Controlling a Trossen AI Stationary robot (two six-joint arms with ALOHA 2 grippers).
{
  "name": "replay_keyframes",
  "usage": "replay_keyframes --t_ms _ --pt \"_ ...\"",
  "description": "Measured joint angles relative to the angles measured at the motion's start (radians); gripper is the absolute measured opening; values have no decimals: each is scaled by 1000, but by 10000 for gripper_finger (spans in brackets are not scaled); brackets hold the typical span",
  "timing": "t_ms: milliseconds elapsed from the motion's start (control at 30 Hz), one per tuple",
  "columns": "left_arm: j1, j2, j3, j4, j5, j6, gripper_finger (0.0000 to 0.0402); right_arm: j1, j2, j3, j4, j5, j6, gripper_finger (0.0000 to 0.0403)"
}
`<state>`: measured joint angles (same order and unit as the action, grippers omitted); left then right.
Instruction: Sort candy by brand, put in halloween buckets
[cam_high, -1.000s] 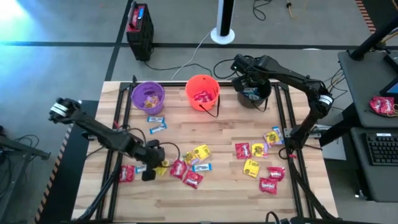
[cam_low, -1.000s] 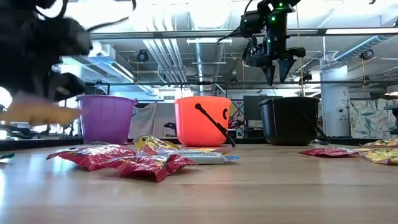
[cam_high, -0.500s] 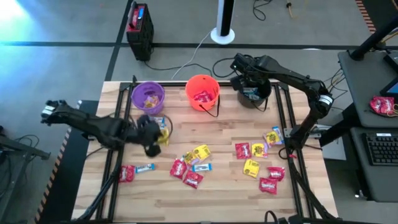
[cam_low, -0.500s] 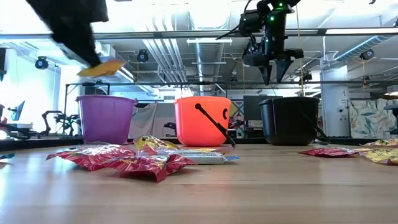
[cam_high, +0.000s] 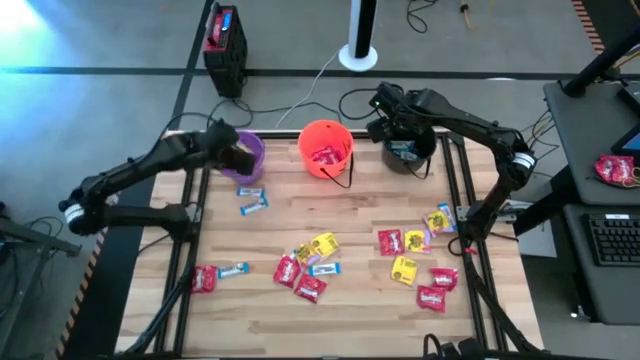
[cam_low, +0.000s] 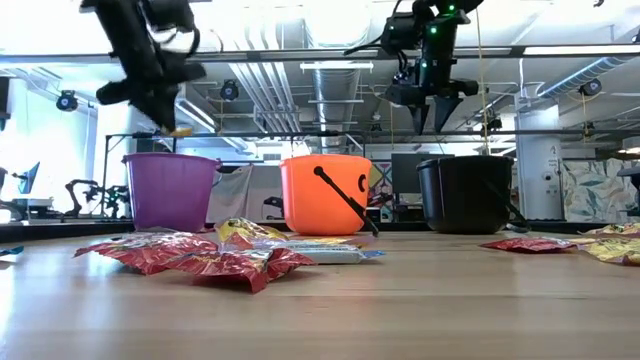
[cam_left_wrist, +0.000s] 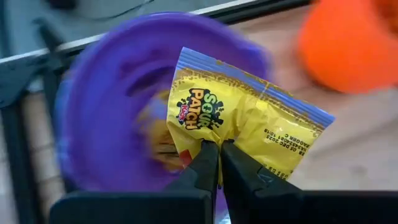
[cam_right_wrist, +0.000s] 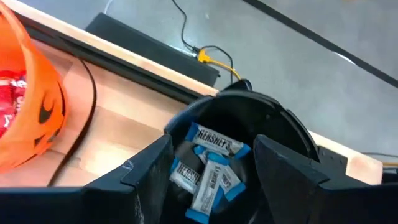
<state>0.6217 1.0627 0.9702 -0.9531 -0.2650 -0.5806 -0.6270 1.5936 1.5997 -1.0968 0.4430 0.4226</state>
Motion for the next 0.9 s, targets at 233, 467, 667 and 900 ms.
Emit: replay_keyframes --t_ms 233,467,667,900 --pt "106 127 19 -3 14 36 0 0 0 0 37 -6 -43 216" --pt "107 243 70 -54 -31 18 1 0 0 0 37 -27 -75 216" --pt "107 285 122 -76 -33 30 37 0 0 0 37 -54 -81 216" --pt "107 307 196 -137 -41 53 115 0 0 0 37 -54 -86 216"
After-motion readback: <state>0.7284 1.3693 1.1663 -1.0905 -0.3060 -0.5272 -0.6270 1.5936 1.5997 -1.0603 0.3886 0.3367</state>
